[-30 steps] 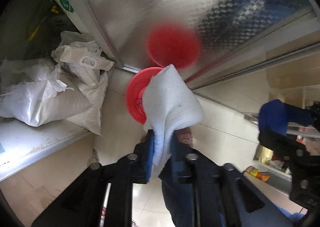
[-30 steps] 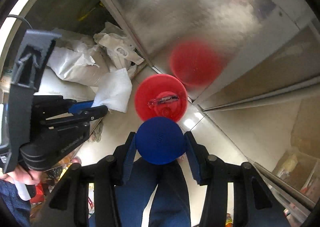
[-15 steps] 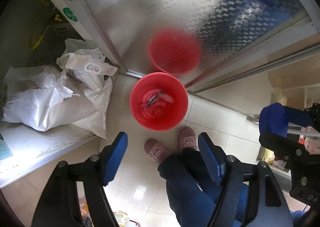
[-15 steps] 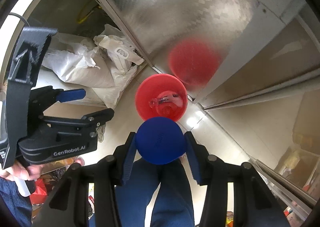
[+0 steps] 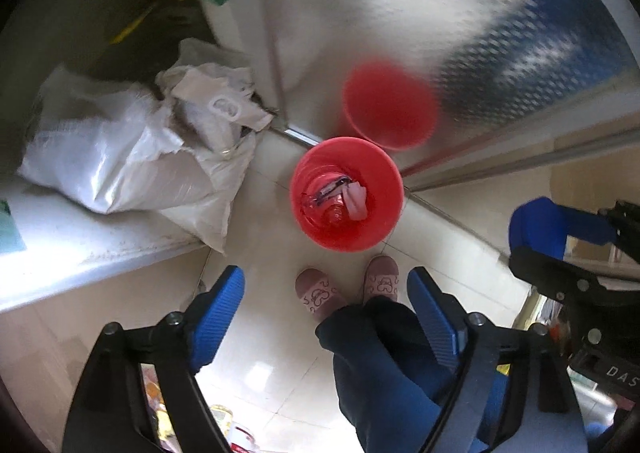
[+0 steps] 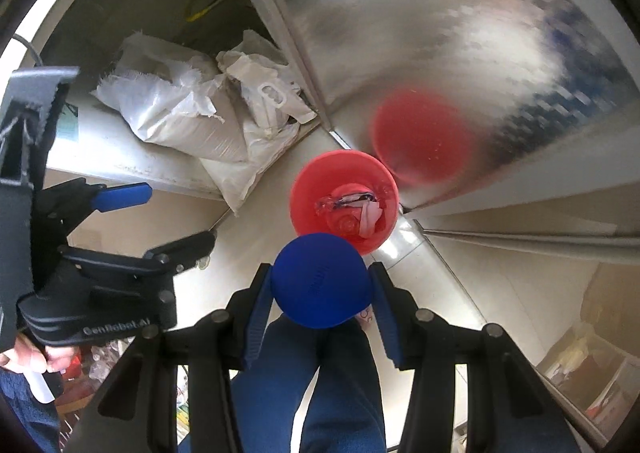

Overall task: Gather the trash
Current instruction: 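Open the left tool to drop the white cloth into the red bin, then raise both tools back up over the counter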

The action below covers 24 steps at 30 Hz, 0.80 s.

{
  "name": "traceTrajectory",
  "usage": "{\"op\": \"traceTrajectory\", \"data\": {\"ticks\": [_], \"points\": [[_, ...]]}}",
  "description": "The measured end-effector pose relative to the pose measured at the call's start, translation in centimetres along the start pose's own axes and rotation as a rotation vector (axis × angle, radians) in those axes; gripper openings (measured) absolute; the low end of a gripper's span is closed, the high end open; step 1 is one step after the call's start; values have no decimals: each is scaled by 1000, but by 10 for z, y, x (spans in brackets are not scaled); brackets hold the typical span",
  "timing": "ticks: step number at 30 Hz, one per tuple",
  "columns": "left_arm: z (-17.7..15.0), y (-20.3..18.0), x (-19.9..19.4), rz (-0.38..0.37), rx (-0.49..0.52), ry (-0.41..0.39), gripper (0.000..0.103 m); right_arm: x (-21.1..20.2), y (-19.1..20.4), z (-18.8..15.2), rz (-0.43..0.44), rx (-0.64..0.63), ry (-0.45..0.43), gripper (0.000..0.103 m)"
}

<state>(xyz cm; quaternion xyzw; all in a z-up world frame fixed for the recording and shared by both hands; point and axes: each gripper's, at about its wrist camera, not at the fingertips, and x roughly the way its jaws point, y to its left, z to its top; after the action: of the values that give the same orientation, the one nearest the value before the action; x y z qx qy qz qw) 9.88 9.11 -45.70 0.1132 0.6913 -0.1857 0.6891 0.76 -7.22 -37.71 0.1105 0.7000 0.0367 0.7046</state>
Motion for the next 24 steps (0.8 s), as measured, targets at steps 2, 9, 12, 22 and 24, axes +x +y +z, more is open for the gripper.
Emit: {"op": "traceTrajectory", "data": {"ticks": [2, 9, 12, 22, 24], "points": [[-1, 6, 2, 7, -18, -8, 86, 2, 2, 2, -2, -11, 14, 45], [-1, 19, 5, -7, -39, -30, 92, 9, 11, 9, -11, -44, 24, 45], [0, 24, 7, -22, -56, -23, 93, 13, 13, 13, -14, -48, 35, 45], [3, 37, 19, -20, -76, -4, 103, 27, 19, 24, -40, -68, 36, 45], [5, 39, 21, -12, -77, -2, 103, 29, 19, 27, -47, -73, 25, 45]]}}
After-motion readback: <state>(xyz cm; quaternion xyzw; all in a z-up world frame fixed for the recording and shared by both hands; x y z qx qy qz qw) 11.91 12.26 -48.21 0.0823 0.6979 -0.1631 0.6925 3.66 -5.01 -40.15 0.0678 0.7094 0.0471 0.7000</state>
